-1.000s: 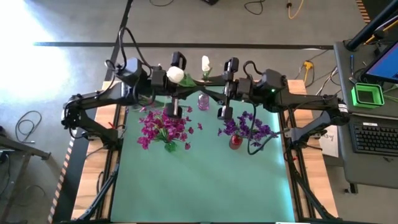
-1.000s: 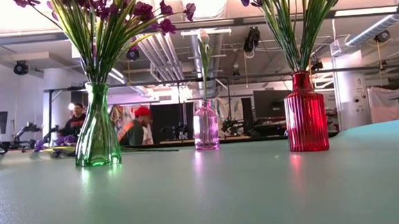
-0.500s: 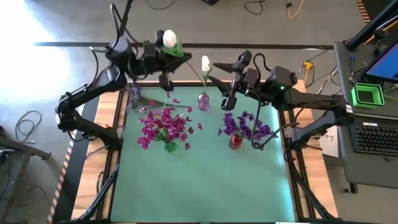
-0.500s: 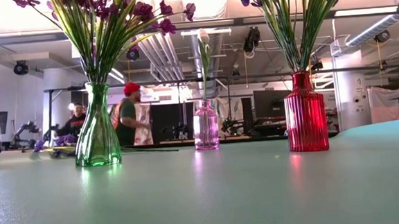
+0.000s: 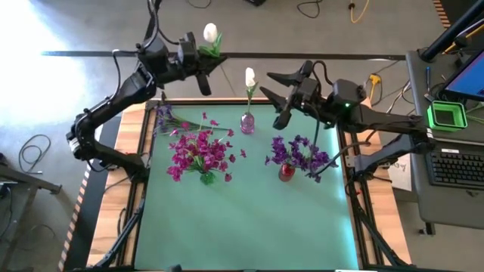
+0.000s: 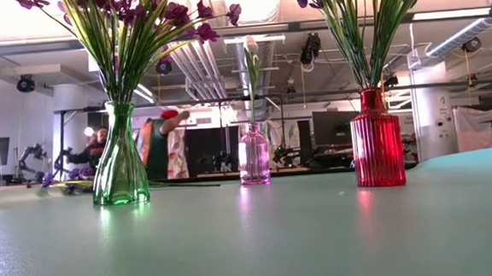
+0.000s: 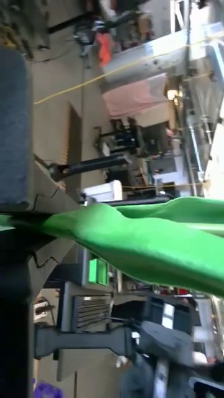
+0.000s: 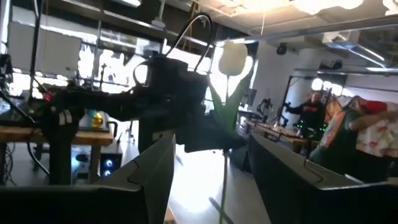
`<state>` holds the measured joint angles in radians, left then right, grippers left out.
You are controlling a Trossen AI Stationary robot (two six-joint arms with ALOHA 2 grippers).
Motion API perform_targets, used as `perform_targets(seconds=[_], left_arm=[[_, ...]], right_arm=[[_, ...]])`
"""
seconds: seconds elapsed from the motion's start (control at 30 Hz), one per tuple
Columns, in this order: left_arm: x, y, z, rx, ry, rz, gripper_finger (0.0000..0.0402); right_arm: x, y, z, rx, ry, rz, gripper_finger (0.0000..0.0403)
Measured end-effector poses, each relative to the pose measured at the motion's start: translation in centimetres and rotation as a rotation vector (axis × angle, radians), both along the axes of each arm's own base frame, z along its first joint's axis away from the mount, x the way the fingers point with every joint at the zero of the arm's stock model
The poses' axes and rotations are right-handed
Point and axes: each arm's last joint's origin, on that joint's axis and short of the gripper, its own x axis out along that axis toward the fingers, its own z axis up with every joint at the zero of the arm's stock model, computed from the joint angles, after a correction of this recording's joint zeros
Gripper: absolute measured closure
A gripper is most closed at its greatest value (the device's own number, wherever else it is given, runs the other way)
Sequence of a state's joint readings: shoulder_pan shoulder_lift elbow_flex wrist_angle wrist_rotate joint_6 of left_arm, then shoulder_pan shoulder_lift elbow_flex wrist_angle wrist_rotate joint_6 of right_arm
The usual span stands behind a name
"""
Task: Sort flowers into vase by color
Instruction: Put the white tulip into the purple flower vase
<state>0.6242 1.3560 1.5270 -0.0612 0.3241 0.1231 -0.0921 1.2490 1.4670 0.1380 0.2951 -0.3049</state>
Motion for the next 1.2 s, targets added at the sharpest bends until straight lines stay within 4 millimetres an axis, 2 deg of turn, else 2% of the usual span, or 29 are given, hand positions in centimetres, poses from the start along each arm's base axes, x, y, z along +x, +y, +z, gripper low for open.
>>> perform_targets(seconds=[0.37,0.57,1.0,1.1,1.2], left_arm=[[1.5,2.1,-6.2,-0.121,-0.043,0.024,0.0401],[1.7,2.6,-8.9,-0.152,-0.021,0.081,0.0401],[2.4,3.0,-11.2,-0.170,-0.023,0.061,0.0401],[2.5,3.0,-11.5,-0.103,0.020,-0.006,0.0401],[1.9,3.0,-11.2,0.013,0.048,-0.153,0.0401]], right_arm=[[-2.0,0.1,0.1,0.034,0.079,-0.015,0.0208],[-2.0,0.1,-0.4,0.064,0.127,-0.010,0.0209],[-1.8,0.1,-0.5,0.059,0.136,-0.012,0.0209],[-1.7,0.1,-0.6,0.063,0.139,-0.011,0.0209],[-1.7,0.1,-0.7,0.074,0.146,-0.009,0.0209]])
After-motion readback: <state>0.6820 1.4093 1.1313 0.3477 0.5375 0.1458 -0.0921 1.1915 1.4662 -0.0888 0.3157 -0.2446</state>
